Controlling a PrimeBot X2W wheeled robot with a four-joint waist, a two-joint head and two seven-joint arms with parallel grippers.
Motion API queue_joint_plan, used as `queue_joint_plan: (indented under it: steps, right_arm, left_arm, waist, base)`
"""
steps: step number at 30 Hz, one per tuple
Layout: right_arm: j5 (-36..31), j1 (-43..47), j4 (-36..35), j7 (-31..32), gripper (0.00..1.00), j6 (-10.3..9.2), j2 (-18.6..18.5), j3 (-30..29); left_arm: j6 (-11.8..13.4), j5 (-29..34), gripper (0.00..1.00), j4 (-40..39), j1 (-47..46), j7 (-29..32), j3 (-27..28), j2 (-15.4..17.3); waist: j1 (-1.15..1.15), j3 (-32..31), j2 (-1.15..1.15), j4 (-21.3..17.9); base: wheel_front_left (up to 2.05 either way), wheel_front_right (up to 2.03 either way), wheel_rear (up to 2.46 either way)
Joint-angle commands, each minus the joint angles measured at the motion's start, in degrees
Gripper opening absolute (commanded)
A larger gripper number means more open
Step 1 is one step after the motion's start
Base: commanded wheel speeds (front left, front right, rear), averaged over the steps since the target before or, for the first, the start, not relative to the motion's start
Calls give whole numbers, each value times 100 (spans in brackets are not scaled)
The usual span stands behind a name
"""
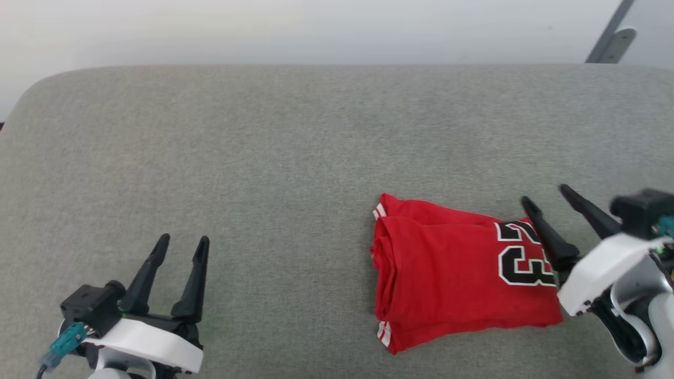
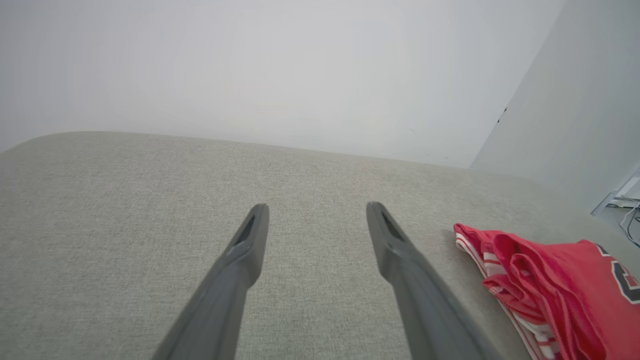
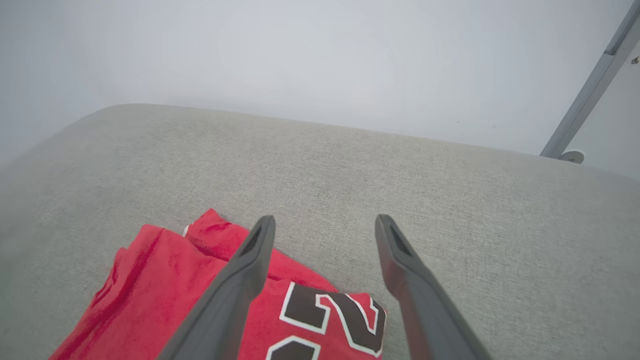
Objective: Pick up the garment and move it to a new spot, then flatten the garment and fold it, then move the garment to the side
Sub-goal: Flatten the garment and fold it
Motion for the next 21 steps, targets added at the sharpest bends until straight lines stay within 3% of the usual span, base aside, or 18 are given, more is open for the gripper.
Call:
queue_joint_plan:
  steps: [1,10,21]
  right_arm:
    - [-52,67,62,-155,100,-5,-6,-24]
    - [-502,431,582,-1858,100,-4,351,-294]
    - [-1029,949,348,-2281,100,-4,790,-628]
  left_arm:
    - [14,8,100,13,64,-29,33,15]
    - [14,174,100,39,322,-28,369,-58]
    - [14,416,100,-310,996,-28,963,-284]
  waist:
    - [0,-46,0,-63]
    - [0,-221,0,-298]
    - [0,-335,0,-411]
  base:
    - [0,0,0]
    - [0,0,0]
    - [0,0,0]
